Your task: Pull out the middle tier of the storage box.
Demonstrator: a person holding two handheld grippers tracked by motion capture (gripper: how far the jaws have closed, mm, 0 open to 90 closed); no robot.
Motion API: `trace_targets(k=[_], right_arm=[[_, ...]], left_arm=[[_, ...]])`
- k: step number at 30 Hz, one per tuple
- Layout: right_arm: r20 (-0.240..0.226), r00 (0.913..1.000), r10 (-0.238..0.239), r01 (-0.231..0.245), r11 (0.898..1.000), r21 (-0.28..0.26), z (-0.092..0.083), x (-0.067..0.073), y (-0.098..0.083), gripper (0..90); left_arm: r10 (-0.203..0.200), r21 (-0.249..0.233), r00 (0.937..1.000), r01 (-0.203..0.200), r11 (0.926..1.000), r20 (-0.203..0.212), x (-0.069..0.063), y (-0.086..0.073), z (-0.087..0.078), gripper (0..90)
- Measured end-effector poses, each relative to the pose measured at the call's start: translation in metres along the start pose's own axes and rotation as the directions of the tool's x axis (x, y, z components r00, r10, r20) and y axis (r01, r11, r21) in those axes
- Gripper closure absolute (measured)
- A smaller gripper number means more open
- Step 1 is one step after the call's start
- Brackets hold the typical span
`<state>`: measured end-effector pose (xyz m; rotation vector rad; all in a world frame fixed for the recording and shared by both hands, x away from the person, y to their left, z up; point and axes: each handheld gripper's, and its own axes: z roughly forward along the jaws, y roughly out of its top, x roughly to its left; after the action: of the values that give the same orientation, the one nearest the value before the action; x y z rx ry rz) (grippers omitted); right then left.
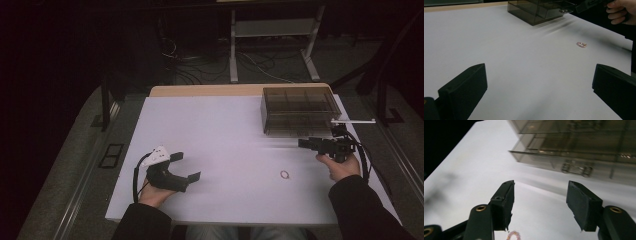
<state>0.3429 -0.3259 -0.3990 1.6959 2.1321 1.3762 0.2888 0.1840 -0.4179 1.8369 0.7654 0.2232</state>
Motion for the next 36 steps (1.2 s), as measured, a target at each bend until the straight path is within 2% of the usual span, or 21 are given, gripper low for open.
trace_targets(k=[4,6,7,10,11,15,16,19,25,28,30,36], right_arm=[[-0.039,0.9968,-0.070,0.071,0.997,0.028,-0.002,0.005,0.007,37.9],[-0.042,0.9904,-0.132,0.134,0.989,0.058,-0.003,0.009,0.013,37.6],[-0.045,0.9839,-0.173,0.176,0.983,0.060,-0.004,0.011,0.016,37.4],[-0.059,0.9685,-0.242,0.246,0.966,0.080,-0.004,0.018,0.023,37.1],[-0.058,0.9605,-0.272,0.277,0.956,0.098,-0.005,0.022,0.026,37.0],[-0.071,0.9399,-0.334,0.341,0.929,0.145,-0.005,0.029,0.037,36.6],[-0.077,0.9365,-0.342,0.350,0.925,0.150,-0.004,0.030,0.039,36.6],[-0.088,0.9201,-0.382,0.391,0.901,0.186,-0.003,0.033,0.048,36.4],[-0.130,0.8949,-0.427,0.446,0.863,0.237,0.000,0.033,0.062,36.3],[-0.153,0.8875,-0.435,0.460,0.854,0.244,0.001,0.031,0.068,36.3],[-0.182,0.8772,-0.444,0.478,0.845,0.239,0.004,0.027,0.072,35.9],[-0.211,0.8685,-0.448,0.489,0.844,0.219,0.007,0.021,0.075,35.7]], left_arm=[[-0.002,-0.004,1.0000,0.002,1.0000,-0.004,-0.001,0.000,-0.001,0.0],[-0.002,-0.006,1.0000,0.002,1.0000,-0.004,-0.002,0.000,-0.001,0.0],[-0.003,-0.006,1.0000,0.003,1.0000,-0.004,-0.002,0.000,-0.001,0.0],[-0.004,-0.004,1.0000,0.004,1.0000,-0.004,-0.002,-0.001,-0.001,0.0],[-0.002,-0.003,1.0000,0.002,1.0000,-0.005,-0.002,-0.001,-0.001,0.0],[-0.004,-0.003,1.0000,0.004,1.0000,-0.004,-0.002,-0.001,-0.001,0.0],[-0.004,-0.002,1.0000,0.004,1.0000,-0.004,-0.002,-0.001,-0.001,0.0],[-0.001,0.001,1.0000,0.001,1.0000,-0.005,-0.002,-0.001,-0.001,0.0],[0.001,-0.002,1.0000,-0.001,1.0000,-0.005,-0.003,-0.001,-0.001,0.0],[0.003,-0.002,1.0000,-0.003,1.0000,-0.004,-0.003,-0.001,-0.001,0.0],[0.004,-0.001,1.0000,-0.004,1.0000,-0.004,-0.003,-0.001,-0.001,0.0],[0.006,0.003,1.0000,-0.006,1.0000,-0.003,-0.003,-0.001,-0.001,0.0]])
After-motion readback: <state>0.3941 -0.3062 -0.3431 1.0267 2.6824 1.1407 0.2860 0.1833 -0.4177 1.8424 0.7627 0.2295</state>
